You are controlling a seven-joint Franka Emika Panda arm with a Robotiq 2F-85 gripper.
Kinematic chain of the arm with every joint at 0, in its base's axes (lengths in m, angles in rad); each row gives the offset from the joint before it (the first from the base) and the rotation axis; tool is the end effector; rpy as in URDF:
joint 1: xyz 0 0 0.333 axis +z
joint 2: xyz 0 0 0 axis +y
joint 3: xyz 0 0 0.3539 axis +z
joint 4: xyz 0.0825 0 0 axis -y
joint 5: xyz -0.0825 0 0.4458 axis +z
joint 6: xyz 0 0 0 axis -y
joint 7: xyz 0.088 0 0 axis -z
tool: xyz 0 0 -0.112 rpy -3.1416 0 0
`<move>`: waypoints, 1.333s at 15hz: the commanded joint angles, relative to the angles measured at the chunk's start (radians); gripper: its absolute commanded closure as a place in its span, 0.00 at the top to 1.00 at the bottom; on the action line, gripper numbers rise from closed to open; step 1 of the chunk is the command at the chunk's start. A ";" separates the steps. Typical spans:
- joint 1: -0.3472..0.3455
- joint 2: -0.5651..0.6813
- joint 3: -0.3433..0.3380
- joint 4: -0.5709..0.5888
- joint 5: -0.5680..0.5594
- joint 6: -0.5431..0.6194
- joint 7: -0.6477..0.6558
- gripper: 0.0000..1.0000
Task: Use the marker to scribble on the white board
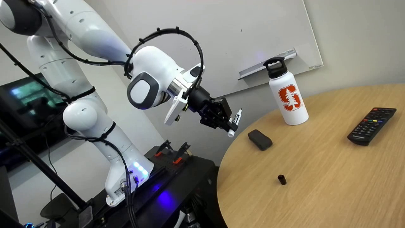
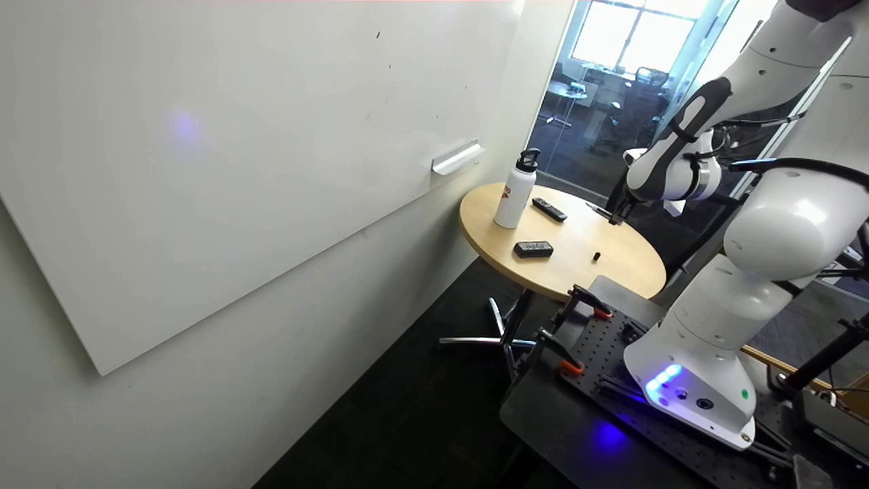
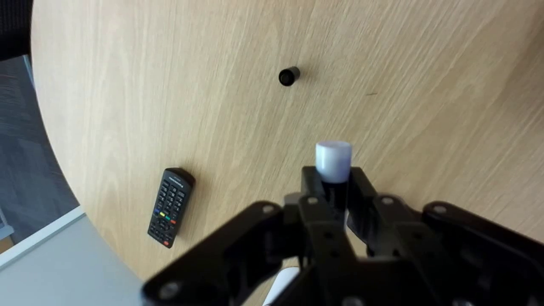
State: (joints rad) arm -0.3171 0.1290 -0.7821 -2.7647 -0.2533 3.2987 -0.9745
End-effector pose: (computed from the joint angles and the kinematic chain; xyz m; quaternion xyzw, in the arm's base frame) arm 0.2162 -0.3874 0.2069 0.9729 0.0773 0.0634 0.2085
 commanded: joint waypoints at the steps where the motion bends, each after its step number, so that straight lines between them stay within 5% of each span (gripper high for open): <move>1: 0.007 -0.020 -0.002 -0.006 -0.001 -0.004 -0.002 0.05; 8: 0.132 -0.147 -0.064 0.036 0.008 -0.015 -0.031 0.05; 9: 0.051 -0.143 0.024 0.055 -0.034 -0.007 0.011 0.05; 17: 0.001 -0.169 0.206 0.186 -0.049 -0.041 0.061 0.05; 18: -0.018 -0.128 0.212 0.178 -0.045 -0.010 0.068 0.20; 20: -0.025 -0.138 0.234 0.189 -0.047 -0.015 0.069 0.20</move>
State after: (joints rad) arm -0.2934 -0.0077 -0.5908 -2.5783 -0.2709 3.2873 -0.9297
